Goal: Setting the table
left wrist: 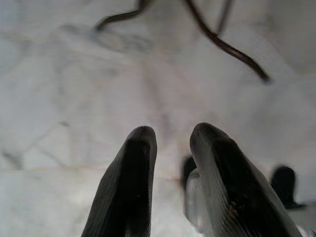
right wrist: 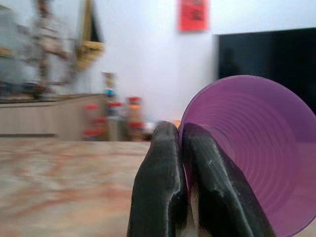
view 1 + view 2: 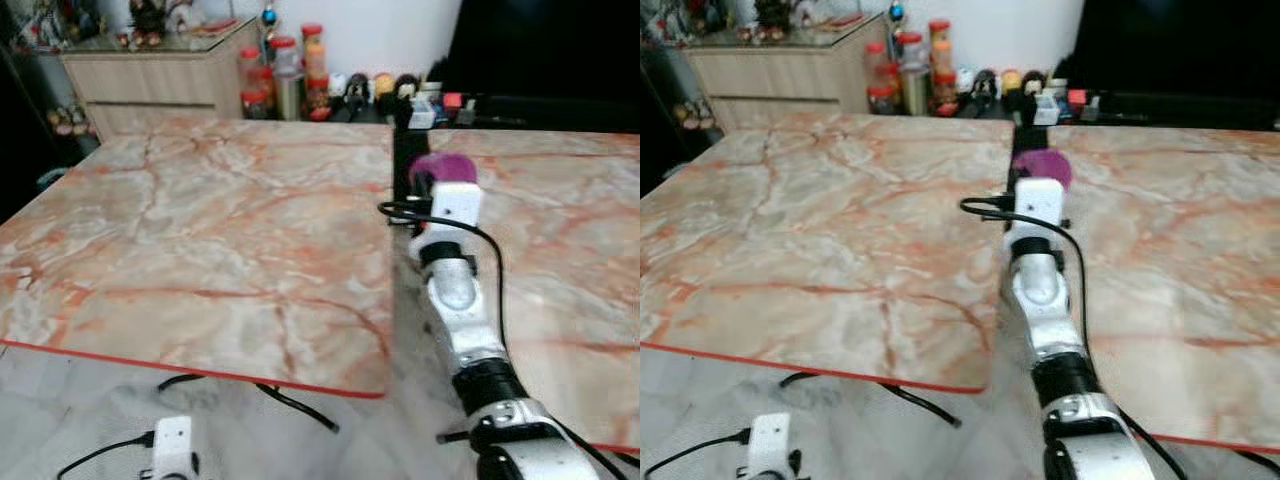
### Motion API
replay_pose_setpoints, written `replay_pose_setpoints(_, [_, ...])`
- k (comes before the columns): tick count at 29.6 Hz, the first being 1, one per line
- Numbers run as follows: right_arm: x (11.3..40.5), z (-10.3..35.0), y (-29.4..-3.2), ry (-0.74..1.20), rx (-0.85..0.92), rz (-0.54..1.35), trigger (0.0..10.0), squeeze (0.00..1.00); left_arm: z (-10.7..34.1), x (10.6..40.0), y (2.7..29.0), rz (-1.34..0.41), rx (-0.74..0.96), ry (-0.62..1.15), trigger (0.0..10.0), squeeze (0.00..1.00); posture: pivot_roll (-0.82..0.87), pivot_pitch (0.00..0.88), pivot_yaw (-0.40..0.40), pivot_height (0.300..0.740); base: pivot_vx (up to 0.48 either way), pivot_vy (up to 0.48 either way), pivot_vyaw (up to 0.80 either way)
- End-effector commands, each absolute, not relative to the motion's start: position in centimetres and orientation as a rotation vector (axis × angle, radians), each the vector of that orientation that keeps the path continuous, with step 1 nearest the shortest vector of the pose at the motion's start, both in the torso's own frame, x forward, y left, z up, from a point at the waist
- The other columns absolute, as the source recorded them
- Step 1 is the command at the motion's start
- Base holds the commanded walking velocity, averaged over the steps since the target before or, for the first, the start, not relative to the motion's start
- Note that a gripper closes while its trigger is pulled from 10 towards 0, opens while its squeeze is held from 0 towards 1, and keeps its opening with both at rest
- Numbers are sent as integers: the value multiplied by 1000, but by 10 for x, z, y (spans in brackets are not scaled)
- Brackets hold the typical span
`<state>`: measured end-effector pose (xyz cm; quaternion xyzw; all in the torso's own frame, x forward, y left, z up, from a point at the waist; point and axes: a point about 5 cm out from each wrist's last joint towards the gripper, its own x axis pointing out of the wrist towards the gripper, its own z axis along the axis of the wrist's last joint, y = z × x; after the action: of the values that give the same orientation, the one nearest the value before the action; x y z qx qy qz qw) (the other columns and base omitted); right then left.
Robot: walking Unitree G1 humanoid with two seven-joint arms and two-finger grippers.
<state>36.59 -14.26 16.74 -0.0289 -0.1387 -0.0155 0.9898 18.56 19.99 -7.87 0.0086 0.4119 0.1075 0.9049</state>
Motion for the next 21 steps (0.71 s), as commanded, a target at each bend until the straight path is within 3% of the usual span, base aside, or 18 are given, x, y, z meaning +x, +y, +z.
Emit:
replay_pose_setpoints(1, [366,171,-138,-294,-42,-21,10000,0,-75,189,209,233,40,838,10000,0,-4,0,25,740,0,0,0])
replay_pose_setpoints(8, [366,170,-134,-288,-48,-12,10000,0,-75,189,209,231,45,838,10000,0,-3,0,25,740,0,0,0])
replay_pose_setpoints(15, [367,170,-134,-285,-54,-8,10000,0,-75,190,209,234,42,836,10000,0,-4,0,25,740,0,-263,0])
replay_pose_setpoints(21, [367,170,-135,-281,-56,-11,10000,0,-75,190,208,231,44,837,10000,0,-6,0,25,740,0,0,0])
